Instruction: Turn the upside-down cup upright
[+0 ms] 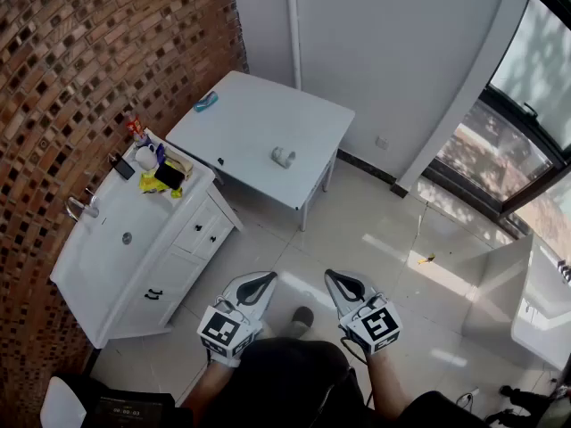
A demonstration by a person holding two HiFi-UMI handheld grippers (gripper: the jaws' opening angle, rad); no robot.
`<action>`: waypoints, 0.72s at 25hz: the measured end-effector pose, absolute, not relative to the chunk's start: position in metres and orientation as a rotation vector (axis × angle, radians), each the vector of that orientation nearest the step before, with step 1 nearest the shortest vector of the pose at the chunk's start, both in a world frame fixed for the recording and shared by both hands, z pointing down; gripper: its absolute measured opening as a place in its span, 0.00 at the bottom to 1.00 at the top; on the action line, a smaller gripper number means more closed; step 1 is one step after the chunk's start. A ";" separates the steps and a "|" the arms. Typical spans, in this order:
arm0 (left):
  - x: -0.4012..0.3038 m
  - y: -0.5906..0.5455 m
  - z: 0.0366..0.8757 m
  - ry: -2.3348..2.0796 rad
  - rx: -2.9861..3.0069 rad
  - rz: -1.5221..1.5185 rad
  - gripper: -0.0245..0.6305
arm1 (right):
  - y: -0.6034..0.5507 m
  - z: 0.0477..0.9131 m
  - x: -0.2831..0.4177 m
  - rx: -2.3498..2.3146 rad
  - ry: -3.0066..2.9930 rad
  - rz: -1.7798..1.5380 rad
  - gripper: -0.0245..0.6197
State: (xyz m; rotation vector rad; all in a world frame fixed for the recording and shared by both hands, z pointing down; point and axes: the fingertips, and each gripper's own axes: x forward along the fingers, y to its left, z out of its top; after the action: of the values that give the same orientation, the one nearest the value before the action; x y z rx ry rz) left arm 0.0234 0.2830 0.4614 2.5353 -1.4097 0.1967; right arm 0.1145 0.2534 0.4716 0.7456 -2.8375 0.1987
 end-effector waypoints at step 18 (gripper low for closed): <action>0.007 0.229 0.473 -1.416 2.525 0.143 0.06 | 0.213 0.479 0.089 0.705 -2.824 0.204 0.03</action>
State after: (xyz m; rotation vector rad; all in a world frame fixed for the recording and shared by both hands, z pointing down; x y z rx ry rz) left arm 0.0072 0.2294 0.4732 2.5246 -1.4159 0.1435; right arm 0.0894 0.2129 0.4793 0.7048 -2.8236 0.2045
